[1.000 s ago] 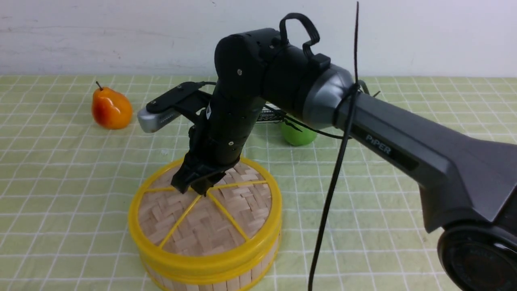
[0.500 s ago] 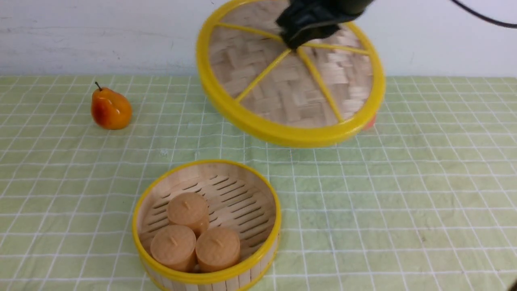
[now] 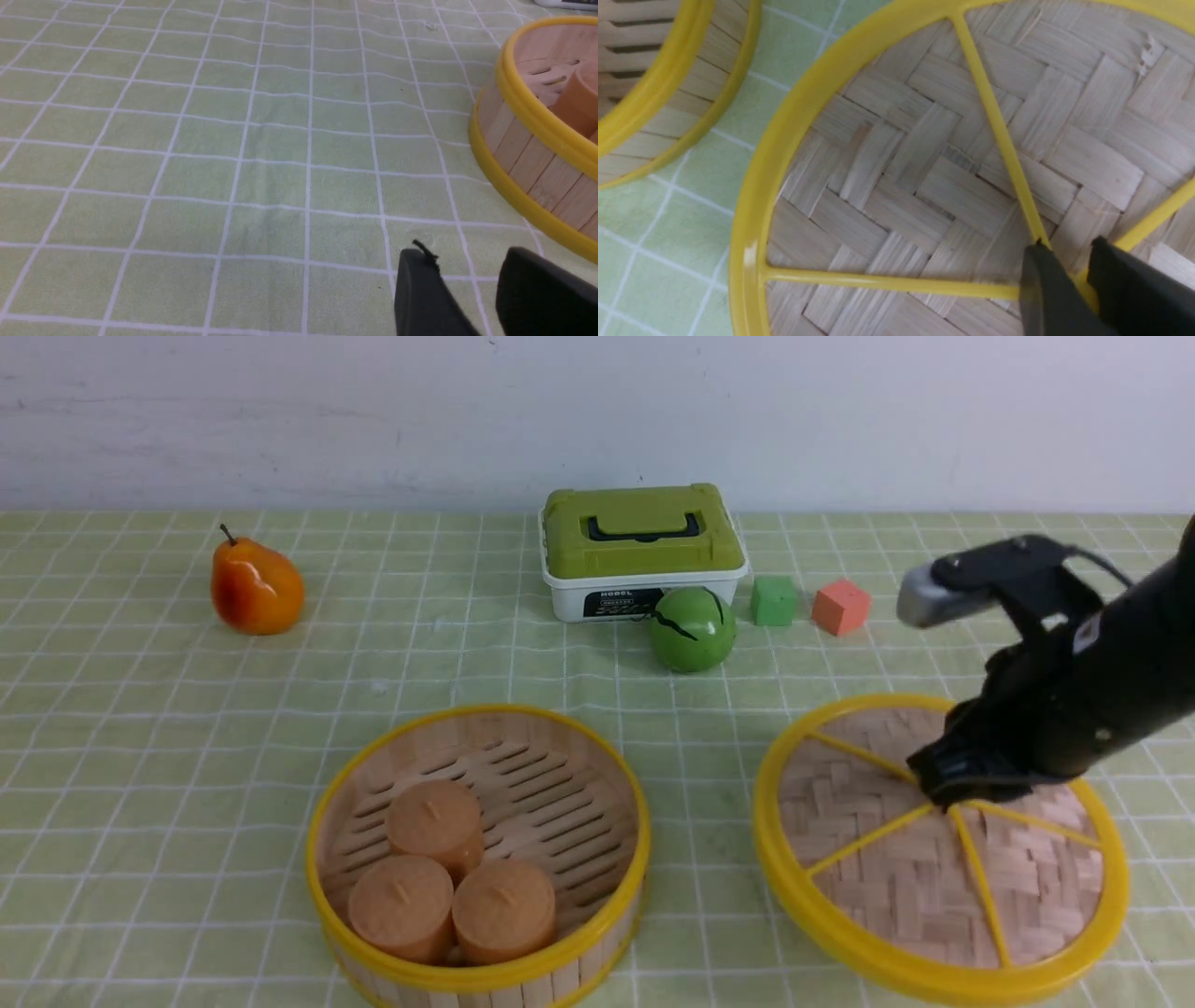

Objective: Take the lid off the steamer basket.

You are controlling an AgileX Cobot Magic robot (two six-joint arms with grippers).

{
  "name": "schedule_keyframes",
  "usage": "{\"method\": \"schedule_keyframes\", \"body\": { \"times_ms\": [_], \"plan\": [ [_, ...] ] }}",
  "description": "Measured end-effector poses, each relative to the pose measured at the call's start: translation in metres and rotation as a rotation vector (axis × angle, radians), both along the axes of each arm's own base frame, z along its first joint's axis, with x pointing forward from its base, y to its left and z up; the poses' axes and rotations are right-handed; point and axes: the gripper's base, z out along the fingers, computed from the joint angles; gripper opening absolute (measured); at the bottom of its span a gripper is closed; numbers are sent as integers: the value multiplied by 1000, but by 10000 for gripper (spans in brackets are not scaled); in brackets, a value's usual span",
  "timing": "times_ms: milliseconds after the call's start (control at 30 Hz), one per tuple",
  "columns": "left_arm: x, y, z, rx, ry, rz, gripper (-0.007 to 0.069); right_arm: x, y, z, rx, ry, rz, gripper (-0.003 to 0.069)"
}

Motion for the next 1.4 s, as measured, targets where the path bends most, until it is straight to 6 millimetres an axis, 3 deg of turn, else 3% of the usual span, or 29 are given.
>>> {"method": "schedule_keyframes", "body": {
  "times_ms": [133,333,400,433,567,667,700,800,833,867,900,967,1067,1100,1167,1267,1400],
  "plan": [
    [0,0,0,0,0,0,239,10,3,-35,-11,-26,-19,79],
    [0,0,0,0,0,0,239,28,4,-56,-13,-73,-51,103],
    [0,0,0,0,0,0,239,30,5,-60,-14,-73,-55,138],
    [0,0,0,0,0,0,239,30,5,-61,-11,-72,-58,206],
    [0,0,0,0,0,0,239,27,5,-50,-5,-61,-47,377],
    [0,0,0,0,0,0,239,17,4,-14,20,-109,-30,461],
    [0,0,0,0,0,0,239,15,4,-11,22,-114,-28,463],
    [0,0,0,0,0,0,239,-19,-5,56,51,-294,-9,456],
    [0,0,0,0,0,0,239,-24,-6,63,57,-317,-9,451],
    [0,0,0,0,0,0,239,-44,-12,86,63,-393,-3,412],
    [0,0,0,0,0,0,239,-50,-13,92,68,-416,-2,398],
    [0,0,0,0,0,0,239,-96,-25,121,88,-542,3,271],
    [0,0,0,0,0,0,239,-137,-36,130,101,-627,5,116],
    [0,0,0,0,0,0,239,-143,-38,131,103,-637,6,104],
    [0,0,0,0,0,0,239,-175,-46,125,106,-676,5,4],
    [0,0,0,0,0,0,239,-201,-54,117,127,-712,-26,-20],
    [0,0,0,0,0,0,239,-218,-63,103,105,-736,-71,-22]
  ]
}}
